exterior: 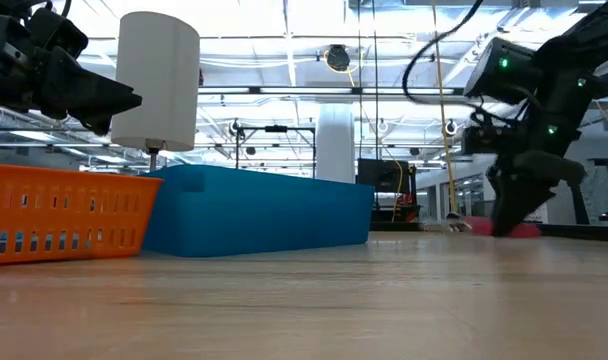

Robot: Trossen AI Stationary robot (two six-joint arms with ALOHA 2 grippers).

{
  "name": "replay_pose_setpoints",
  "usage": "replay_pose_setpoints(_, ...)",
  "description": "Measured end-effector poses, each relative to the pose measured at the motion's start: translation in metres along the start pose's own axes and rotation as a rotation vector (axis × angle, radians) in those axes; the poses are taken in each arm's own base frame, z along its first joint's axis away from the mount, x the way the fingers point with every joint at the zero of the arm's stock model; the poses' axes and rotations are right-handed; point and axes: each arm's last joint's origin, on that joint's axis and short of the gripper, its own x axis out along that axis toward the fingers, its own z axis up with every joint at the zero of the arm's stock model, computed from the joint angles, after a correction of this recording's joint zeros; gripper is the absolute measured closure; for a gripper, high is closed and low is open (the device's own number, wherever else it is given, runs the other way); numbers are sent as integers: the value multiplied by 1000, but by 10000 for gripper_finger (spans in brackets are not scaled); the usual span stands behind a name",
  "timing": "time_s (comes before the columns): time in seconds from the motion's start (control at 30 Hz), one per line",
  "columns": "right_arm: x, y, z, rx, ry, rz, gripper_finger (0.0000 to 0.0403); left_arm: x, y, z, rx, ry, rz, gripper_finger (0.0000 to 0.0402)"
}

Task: Pick & Place School Supplies
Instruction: Put the pink hole puncher into the blue bin

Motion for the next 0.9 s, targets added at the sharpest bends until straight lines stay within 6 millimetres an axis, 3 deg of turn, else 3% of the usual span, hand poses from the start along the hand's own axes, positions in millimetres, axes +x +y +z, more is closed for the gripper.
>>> replay_pose_setpoints(0.2,-7,2,15,21,-174,39,362,0,0,0,0,0,0,304)
replay_pose_setpoints(0.6,-27,21,62,-47,-699,205,362,0,0,0,0,0,0,304)
replay_pose_setpoints(0.9,-27,30,95,-102,-727,263,362,0,0,0,0,0,0,304)
